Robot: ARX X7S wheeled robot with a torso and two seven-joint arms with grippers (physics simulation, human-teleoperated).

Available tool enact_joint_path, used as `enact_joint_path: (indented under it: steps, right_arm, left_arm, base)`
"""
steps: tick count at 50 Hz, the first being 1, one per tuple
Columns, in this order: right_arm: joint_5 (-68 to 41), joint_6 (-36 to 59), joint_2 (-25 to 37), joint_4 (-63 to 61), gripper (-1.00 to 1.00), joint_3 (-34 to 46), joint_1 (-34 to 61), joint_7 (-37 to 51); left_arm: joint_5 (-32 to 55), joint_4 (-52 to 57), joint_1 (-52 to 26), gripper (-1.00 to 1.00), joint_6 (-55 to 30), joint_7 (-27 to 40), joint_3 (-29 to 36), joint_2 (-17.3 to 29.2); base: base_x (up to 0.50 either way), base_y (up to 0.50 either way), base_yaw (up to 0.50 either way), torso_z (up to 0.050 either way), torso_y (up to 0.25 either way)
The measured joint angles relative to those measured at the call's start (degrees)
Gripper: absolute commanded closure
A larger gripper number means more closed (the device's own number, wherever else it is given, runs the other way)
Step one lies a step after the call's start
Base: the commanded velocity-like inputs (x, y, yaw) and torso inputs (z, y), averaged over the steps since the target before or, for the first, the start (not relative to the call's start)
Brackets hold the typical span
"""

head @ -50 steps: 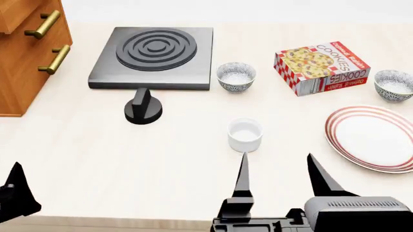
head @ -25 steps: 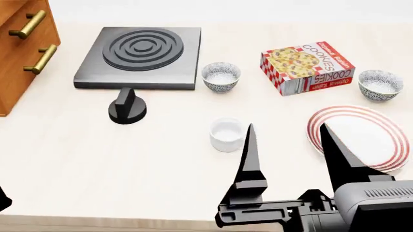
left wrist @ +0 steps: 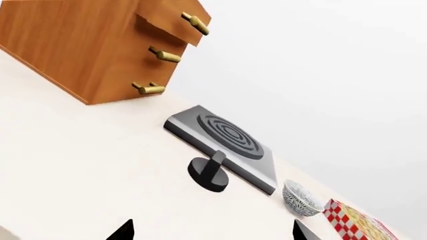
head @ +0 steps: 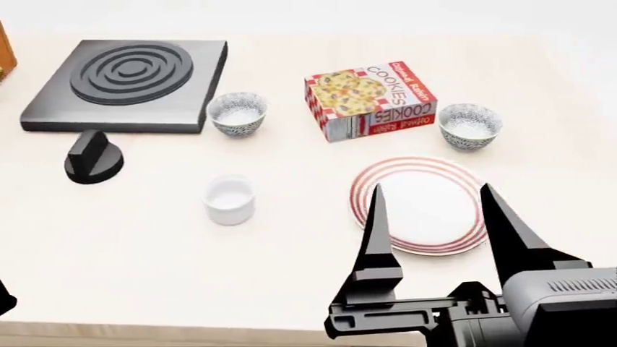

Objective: Pick the akita bowl next to the plate and place it on the plate.

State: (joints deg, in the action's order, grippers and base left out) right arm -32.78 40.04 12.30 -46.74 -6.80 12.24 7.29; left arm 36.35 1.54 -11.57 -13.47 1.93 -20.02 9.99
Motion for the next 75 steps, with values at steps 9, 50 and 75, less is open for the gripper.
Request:
enact_joint_path:
  steps: [9, 50, 75]
  right_arm:
    - [0.0, -0.3, 0.3, 0.3, -1.0, 0.3, 0.0, 0.4]
    - [1.9, -1.1, 2.9, 1.6, -1.0, 3.9, -0.2, 1.1]
    - [1.6, -1.2, 3.6, 2.3, -1.0, 5.0, 0.0, 1.7]
  left_arm:
    - [0.3, 0.1, 0.1, -1.0, 0.1, 0.2, 0.2, 0.2]
    - [0.7, -0.3, 0.5, -1.0, 1.1, 0.8, 1.4, 0.9]
    - [1.2, -0.3, 0.6, -1.0, 1.3, 1.3, 2.0, 1.5]
  base:
    - [0.0, -0.47, 0.0, 0.0, 0.0]
    - [0.04, -0.22, 0.0, 0.0, 0.0]
    - [0.4, 0.0, 0.0, 0.0, 0.0]
